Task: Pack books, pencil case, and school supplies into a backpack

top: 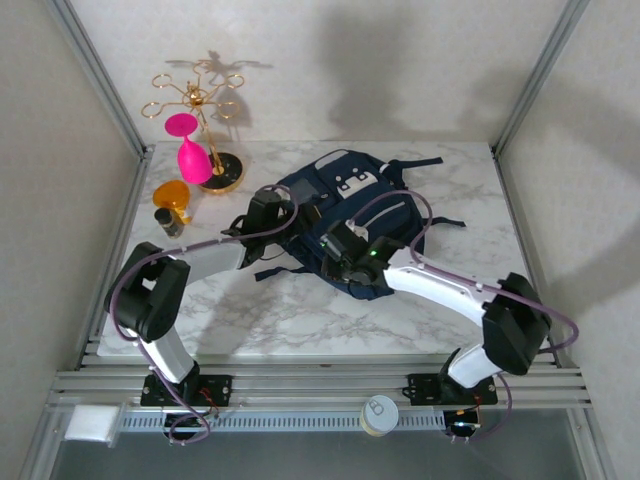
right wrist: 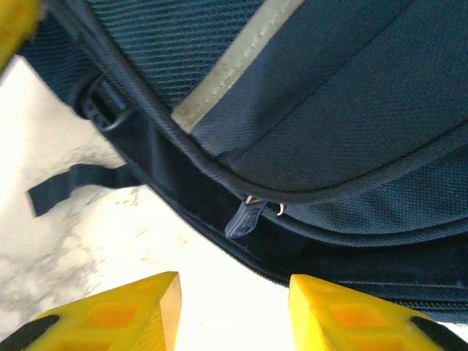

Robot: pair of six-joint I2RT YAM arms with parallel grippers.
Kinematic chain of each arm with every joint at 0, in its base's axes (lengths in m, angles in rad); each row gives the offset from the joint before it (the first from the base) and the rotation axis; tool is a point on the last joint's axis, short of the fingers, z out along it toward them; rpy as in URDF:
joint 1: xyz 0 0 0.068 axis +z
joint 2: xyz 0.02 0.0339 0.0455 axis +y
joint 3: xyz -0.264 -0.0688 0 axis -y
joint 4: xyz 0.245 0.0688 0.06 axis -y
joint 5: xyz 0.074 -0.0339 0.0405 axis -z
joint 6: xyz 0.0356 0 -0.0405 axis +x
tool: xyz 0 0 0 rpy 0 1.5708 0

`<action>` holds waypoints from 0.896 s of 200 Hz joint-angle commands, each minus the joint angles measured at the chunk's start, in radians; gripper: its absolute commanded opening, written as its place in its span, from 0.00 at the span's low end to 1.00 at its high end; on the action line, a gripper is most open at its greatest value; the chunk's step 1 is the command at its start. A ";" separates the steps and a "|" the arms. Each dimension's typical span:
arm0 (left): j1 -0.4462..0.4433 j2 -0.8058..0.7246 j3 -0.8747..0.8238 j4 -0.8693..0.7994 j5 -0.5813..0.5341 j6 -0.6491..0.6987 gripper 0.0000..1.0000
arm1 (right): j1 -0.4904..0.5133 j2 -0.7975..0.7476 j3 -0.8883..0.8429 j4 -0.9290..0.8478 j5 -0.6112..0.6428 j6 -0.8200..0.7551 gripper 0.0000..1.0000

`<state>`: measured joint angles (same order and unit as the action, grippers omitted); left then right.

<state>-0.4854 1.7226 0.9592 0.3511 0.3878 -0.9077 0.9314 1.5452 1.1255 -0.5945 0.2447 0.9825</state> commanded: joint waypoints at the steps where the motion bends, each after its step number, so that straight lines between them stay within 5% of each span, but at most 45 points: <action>1: -0.002 0.018 -0.012 0.096 0.035 -0.024 0.51 | 0.026 0.064 0.068 -0.076 0.157 0.113 0.42; 119: -0.032 0.060 -0.045 0.103 -0.061 -0.026 0.51 | 0.027 0.274 0.145 0.004 0.260 0.143 0.33; 179: -0.030 0.092 -0.023 0.048 -0.135 -0.005 0.50 | 0.015 0.205 0.071 0.030 0.199 0.125 0.12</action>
<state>-0.5129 1.7752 0.9188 0.4225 0.3130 -0.9211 0.9535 1.8050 1.2320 -0.6361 0.4603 1.1206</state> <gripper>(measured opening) 0.508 0.165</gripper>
